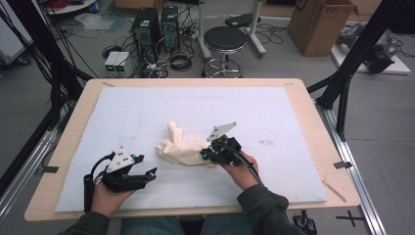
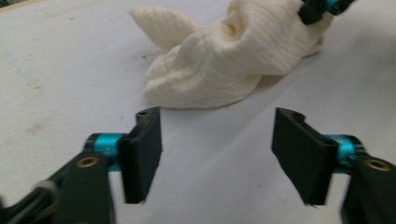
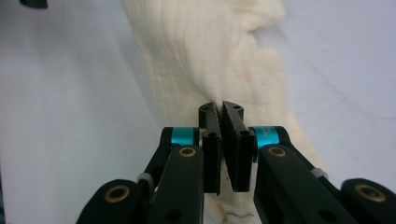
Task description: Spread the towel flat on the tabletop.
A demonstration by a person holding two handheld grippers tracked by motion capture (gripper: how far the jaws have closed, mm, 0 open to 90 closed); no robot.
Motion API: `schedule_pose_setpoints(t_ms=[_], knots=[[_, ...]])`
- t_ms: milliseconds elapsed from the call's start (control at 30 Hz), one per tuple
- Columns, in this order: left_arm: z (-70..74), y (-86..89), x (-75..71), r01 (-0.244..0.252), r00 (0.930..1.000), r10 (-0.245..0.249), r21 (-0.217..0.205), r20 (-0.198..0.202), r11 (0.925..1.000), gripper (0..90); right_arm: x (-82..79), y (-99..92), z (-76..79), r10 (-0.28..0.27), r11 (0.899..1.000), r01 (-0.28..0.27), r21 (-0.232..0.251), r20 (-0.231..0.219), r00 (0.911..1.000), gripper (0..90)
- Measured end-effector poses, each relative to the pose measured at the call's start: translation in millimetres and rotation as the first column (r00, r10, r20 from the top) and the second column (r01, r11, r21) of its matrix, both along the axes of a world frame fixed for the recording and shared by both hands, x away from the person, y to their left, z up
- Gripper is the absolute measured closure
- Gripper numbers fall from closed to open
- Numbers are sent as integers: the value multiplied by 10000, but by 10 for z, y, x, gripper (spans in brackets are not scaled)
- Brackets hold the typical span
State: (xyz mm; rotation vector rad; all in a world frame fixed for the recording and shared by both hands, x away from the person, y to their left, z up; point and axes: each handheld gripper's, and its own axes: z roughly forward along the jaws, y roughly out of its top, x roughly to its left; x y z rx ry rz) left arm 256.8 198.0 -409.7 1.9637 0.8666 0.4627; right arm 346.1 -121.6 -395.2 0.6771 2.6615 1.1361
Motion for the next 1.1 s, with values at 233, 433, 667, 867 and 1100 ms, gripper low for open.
schedule_pose_setpoints(t_ms=[233, 433, 667, 867, 1100], knots=[[-35, -259, 125, 882, 9956, -877, 141, -326, 9960, 570, 125, -163, 35, -792, 9960, 800, 410, -204, 9966, 860], [-122, -505, 378, 852, 9943, -808, 630, -697, 9944, 553, 204, -158, 4, -949, 9934, 968, 610, -337, 9949, 858], [-237, -798, 689, 894, 9899, -720, 1428, -1221, 9857, 522, 281, -146, -51, -940, 9926, 983, 716, -610, 9937, 853], [-258, -959, 806, 753, 9937, -537, 2315, -981, 9699, 733, 326, -123, -93, -802, 9931, 863, 794, -769, 9938, 847], [-112, -857, 747, 1448, 9871, -1292, 1817, -946, 9726, 850, 288, -177, -21, -685, 9913, 759, 1076, -708, 9951, 845]])
